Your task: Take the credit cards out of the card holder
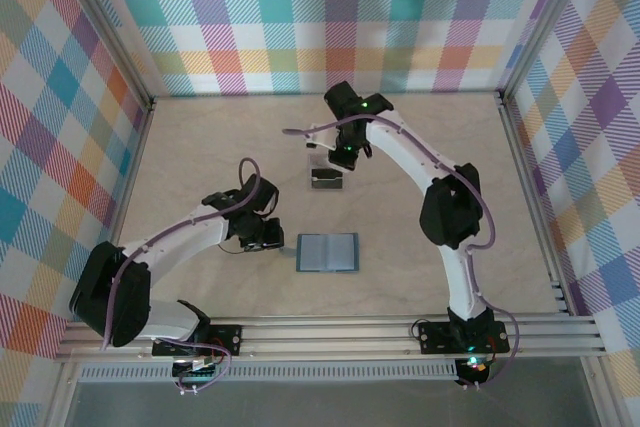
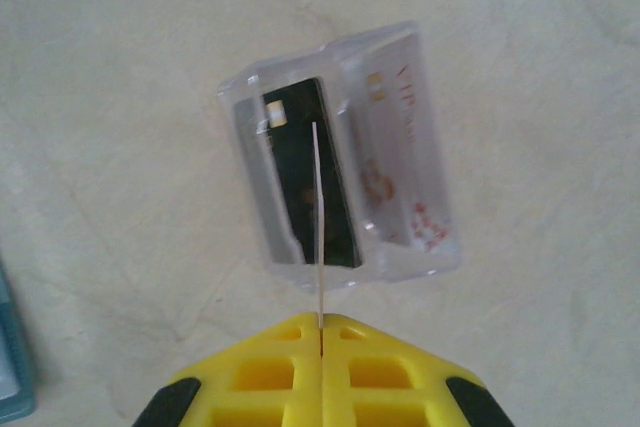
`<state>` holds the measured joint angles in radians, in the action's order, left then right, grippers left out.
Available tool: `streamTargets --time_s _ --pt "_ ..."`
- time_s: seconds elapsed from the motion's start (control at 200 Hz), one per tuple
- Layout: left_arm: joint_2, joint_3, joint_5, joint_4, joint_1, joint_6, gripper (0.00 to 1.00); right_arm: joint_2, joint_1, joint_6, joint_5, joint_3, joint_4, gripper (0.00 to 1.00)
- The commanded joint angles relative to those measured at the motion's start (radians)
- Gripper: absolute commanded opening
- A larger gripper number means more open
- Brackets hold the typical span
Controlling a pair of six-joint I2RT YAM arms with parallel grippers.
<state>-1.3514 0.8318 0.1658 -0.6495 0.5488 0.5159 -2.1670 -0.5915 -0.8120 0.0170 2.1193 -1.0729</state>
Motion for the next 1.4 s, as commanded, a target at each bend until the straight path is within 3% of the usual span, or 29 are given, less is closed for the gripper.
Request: streamTargets --time_s 0.0,0.295,0.775,0.98,1.265,1.4 --pt "0.040 -0.025 -0.021 -0.013 -0.025 0.023 0.20 -0.070 0.009 -0.094 -0.015 0.123 -0.096 0.00" --pt "0.052 -0.037 -0.011 -0.015 -0.038 0.030 0.18 -0.193 0.012 -0.200 -0.008 0.302 -0.098 0.00" --pt "0.049 -0.037 -0.016 -0.029 -0.043 0.030 0.17 -0.281 0.016 -0.216 -0.012 0.308 -0.050 0.00" --pt "0.036 -0.037 -0.010 -0.027 -0.045 0.026 0.18 -0.270 0.016 -0.187 0.028 0.309 0.007 0.24" --pt "0.004 -0.007 -0.035 0.017 -0.048 0.012 0.25 -0.188 0.022 -0.091 0.078 0.247 0.077 0.42" --pt "-0.039 0.022 -0.129 0.065 -0.049 -0.026 0.44 -0.101 0.022 0.054 0.065 0.152 0.128 0.55"
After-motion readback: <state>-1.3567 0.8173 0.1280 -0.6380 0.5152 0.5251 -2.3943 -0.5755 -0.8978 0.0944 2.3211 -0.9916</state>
